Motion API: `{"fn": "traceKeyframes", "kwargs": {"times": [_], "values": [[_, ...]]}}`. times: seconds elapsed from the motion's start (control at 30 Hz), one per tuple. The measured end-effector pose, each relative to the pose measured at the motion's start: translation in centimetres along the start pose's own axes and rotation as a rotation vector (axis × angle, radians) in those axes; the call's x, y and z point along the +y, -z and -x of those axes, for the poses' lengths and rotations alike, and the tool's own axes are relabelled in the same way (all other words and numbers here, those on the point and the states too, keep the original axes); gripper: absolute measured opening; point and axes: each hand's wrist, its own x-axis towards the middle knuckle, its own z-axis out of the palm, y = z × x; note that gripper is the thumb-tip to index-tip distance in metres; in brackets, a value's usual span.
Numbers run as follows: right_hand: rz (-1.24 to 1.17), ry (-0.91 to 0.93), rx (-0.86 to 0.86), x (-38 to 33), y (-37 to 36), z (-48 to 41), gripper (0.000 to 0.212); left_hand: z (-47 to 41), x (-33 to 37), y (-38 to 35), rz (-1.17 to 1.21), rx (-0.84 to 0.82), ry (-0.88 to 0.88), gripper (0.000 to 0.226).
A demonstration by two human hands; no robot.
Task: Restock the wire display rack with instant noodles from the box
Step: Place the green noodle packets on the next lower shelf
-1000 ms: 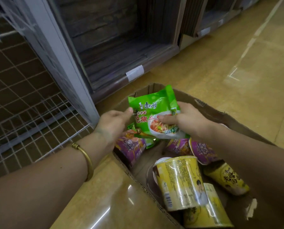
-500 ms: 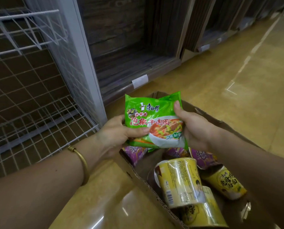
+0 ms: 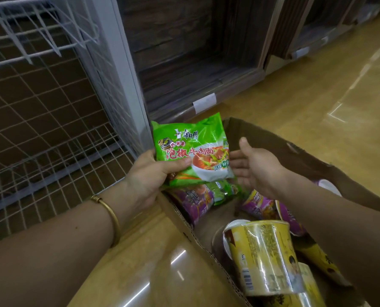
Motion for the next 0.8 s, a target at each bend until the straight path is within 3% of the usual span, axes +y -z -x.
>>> {"fn": "traceKeyframes", "kwargs": {"times": [0.07,0.13,0.2,0.43,0.67,0.8], "values": [[0.039,-0.005,0.047,0.5,-0.2,-0.8,0.029,-0.9,-0.5,-0.3,0.003,0.034,-0.020,0.065],[0.228,0.007,0.081,1.2,-0.4,-1.5,0.017,-1.7,-1.2,-0.6,-0.005,0.055,-0.030,0.072],[0.400,0.033,0.096,1.8,-0.6,-2.0,0.023,-2.3,-1.9,-0.8,-0.022,0.066,-0.039,0.072],[0.653,0.076,0.062,3.3,-0.5,-5.5,0.021,-3.2,-2.6,-1.0,-0.103,0.055,-0.058,0.072],[1.365,0.152,-0.141,5.3,-0.4,-7.9,0.035,-3.7,-3.4,-0.9,-0.173,0.104,-0.124,0.071],[1.573,0.176,-0.261,7.0,-0.3,-9.2,0.063,-4.3,-3.4,-1.1,-0.194,0.077,-0.123,0.071]]}}
